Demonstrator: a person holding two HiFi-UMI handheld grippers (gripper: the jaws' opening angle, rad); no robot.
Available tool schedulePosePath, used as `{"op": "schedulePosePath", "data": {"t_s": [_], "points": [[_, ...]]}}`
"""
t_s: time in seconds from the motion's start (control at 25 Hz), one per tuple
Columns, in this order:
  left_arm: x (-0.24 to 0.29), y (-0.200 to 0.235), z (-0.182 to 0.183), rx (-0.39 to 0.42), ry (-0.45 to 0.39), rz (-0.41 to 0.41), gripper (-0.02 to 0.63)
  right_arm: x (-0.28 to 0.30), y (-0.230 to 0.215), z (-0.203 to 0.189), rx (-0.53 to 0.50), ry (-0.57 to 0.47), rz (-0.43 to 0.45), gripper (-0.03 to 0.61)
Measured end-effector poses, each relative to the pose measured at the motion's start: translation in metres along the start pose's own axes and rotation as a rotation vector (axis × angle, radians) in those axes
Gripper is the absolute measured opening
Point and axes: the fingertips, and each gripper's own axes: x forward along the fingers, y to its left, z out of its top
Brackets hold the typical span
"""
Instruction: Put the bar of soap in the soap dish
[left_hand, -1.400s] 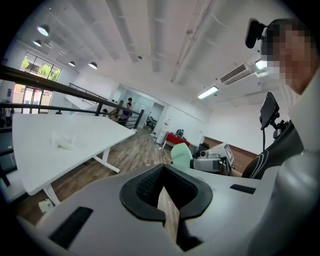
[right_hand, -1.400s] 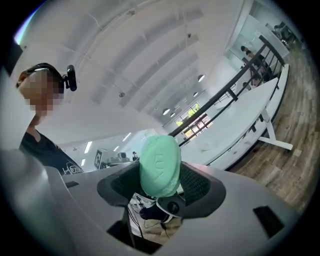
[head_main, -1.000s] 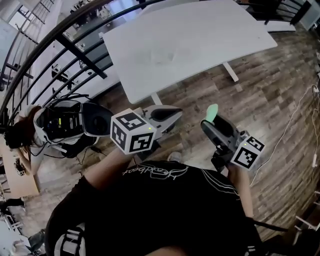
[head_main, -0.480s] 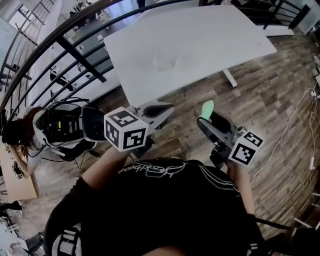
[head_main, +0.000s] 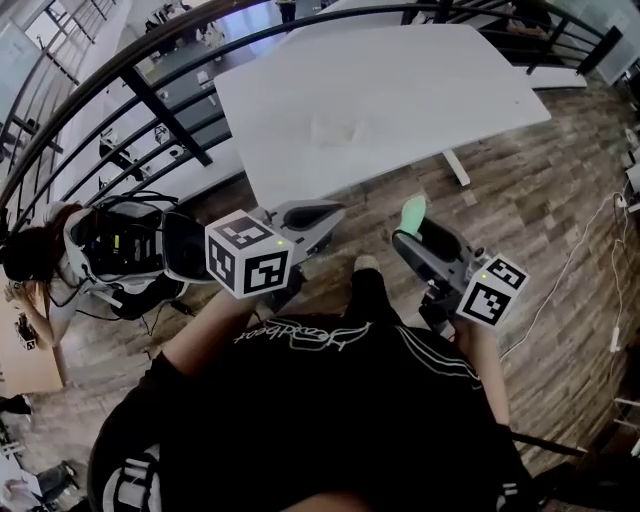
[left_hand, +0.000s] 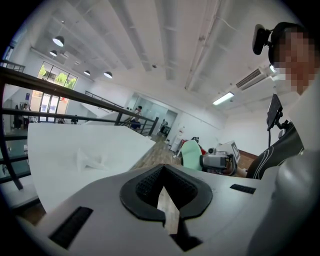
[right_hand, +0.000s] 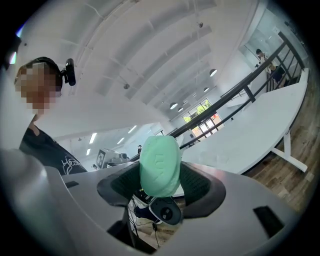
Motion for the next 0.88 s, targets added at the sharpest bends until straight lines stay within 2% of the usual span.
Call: {"op": "schedulePosePath", "data": {"t_s": [0.28, 0.48, 0.88], "points": [[0.012, 0.011, 0.007, 0.006, -0.024, 0.026, 0.008, 0.011, -0.02, 0.011, -0.054, 0.022, 0.018, 0.219], [0.039, 0.055, 0.023, -0.045, -0.014, 0.068, 0.008, 0.047, -0.062, 0.026, -0.158, 0.11, 0.022, 0.219], [0.09, 0.135, 0.05, -0.134, -0.002, 0.138, 0.008, 0.112, -0.143, 0.055, -0.154, 0.219, 0.092, 0.219]]}}
